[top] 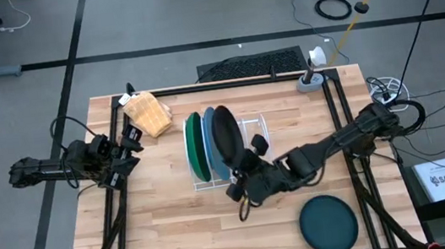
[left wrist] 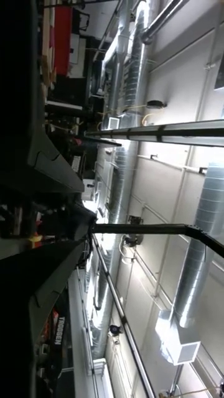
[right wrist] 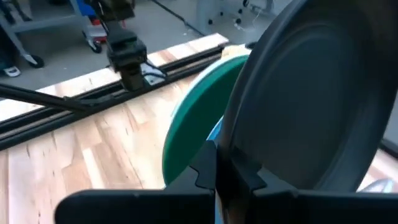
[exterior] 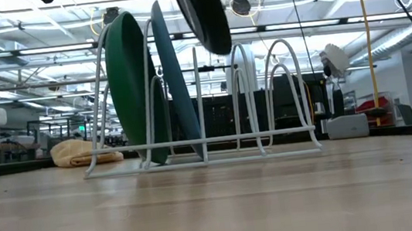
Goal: Sort dishes
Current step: Put the black plate in the dish rack
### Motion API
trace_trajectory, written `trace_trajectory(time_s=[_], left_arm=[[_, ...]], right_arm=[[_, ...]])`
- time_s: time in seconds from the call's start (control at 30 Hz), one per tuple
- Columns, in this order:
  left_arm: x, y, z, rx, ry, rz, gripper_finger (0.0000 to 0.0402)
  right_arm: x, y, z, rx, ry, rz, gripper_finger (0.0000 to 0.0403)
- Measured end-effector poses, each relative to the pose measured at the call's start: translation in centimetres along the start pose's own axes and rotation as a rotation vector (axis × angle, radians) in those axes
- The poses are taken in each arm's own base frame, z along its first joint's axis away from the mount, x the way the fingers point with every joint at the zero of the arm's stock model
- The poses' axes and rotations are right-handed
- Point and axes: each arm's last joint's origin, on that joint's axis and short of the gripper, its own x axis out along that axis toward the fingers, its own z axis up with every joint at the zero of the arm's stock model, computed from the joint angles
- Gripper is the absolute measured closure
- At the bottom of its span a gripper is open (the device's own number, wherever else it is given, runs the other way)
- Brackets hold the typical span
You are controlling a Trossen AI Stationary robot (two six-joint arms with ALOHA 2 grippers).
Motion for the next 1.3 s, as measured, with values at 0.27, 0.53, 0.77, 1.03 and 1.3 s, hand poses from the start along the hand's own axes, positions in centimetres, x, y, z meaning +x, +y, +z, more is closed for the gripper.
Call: trace_trajectory(time_s=[0.27,0.53,0.77,1.03,1.3], left_arm=[[0.0,0.0,0.0,-0.028,0.005,0.0,0.0253],[0.0,0.0,-0.1,-0.032,0.014,-0.006,0.0253],[0.0,0.0,-0.2,-0.033,0.025,-0.008,0.0253],[0.0,0.0,-0.3,-0.033,0.029,-0.007,0.0253],[0.0,0.0,-0.3,-0.028,0.029,-0.007,0.0253]], right_arm=[[3.8,-2.2,-2.7,0.072,0.054,-0.054,0.0403],[6.1,-3.5,-5.3,0.187,0.047,-0.054,0.0402],[7.1,-4.1,-7.4,0.267,0.0,-0.038,0.0402],[7.3,-4.3,-8.2,0.293,-0.014,-0.026,0.0364],[7.3,-4.1,-8.1,0.269,-0.032,-0.016,0.03]])
